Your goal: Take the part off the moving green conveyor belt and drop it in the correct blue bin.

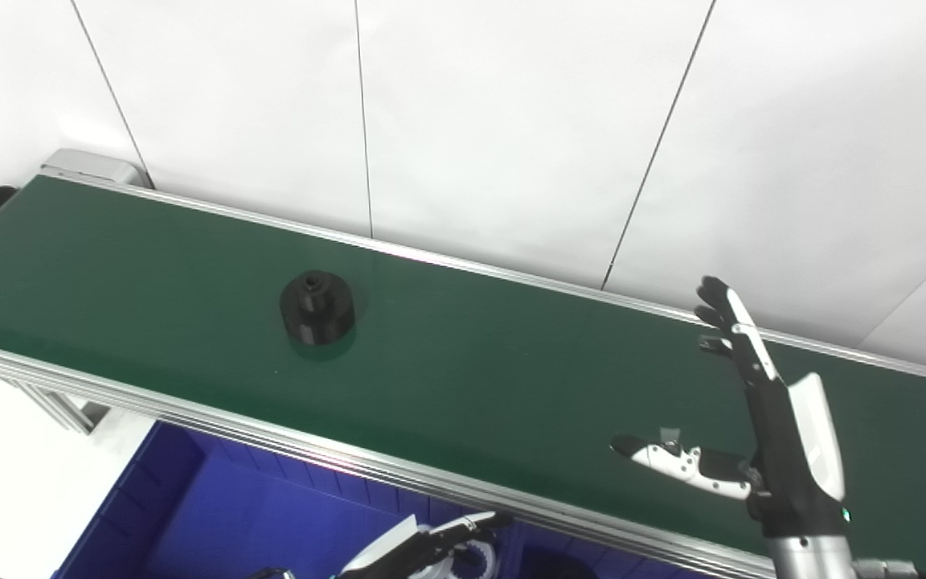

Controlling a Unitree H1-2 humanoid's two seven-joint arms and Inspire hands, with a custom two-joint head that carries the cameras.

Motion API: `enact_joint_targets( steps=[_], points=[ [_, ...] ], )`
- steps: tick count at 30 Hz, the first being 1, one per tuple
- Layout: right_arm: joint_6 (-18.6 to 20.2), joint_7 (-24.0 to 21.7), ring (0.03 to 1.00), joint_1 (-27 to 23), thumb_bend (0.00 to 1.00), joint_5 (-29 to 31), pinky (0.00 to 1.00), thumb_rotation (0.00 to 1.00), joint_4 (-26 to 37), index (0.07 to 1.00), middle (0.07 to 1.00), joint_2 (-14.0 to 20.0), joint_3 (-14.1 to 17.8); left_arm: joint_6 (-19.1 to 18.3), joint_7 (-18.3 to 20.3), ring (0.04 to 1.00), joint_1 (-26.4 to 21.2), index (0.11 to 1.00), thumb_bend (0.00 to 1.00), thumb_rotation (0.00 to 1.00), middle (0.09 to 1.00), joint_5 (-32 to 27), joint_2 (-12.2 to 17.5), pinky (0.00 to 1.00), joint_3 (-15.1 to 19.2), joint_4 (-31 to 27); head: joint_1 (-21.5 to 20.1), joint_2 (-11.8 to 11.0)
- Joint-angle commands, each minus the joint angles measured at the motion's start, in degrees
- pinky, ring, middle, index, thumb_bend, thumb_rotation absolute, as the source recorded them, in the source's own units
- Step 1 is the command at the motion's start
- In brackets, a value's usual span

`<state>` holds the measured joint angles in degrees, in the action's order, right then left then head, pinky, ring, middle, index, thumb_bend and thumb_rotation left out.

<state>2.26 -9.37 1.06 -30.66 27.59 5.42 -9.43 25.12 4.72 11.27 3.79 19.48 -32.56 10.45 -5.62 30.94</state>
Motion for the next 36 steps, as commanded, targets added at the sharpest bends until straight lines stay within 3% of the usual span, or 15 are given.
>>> enact_joint_targets(
  steps=[1,5,12,16,28,36],
  points=[
    [3.3,-1.4,0.833,-3.1,0.84,-1.8,0.75,0.16,1.6,0.957,0.889,-1.3,-1.0,1.8,1.4,0.925,0.4,0.928,0.89,0.25,0.962,-1.2,0.5,0.82,0.8,-2.6,-2.1,0.0],
    [8.0,-2.7,0.834,-6.2,0.85,-5.7,0.74,0.18,-0.7,0.971,0.89,-3.3,-3.4,1.8,1.8,0.931,1.1,0.937,0.9,0.27,0.97,-0.2,0.8,0.81,2.1,-4.0,-5.0,0.2],
    [8.9,-2.8,0.827,-12.2,0.87,-8.9,0.74,0.26,-8.9,0.975,0.872,-4.1,-6.6,1.8,2.3,0.918,1.3,0.947,0.9,0.25,0.964,-1.1,-0.2,0.79,3.9,-3.4,-8.0,0.7],
    [8.8,-2.6,0.832,-16.3,0.88,-10.0,0.75,0.32,-14.4,0.974,0.872,-4.8,-8.6,1.8,3.7,0.929,1.4,0.953,0.89,0.25,0.971,-1.8,-0.5,0.8,4.5,-3.0,-8.1,0.9],
    [11.9,-6.1,0.869,-28.4,0.93,-13.4,0.79,0.47,-25.9,0.995,0.908,-6.9,-14.6,1.8,7.3,0.884,2.8,0.943,0.91,0.23,0.962,-2.6,-2.2,0.68,6.7,-3.8,-6.3,1.6],
    [11.7,-6.2,0.876,-33.5,0.98,-14.2,0.77,0.47,-33.1,0.988,0.919,-8.4,-17.7,1.8,6.5,0.858,2.3,0.936,0.93,0.24,0.936,-0.5,-2.6,0.69,6.2,-3.6,-5.8,1.8]
  ],
)
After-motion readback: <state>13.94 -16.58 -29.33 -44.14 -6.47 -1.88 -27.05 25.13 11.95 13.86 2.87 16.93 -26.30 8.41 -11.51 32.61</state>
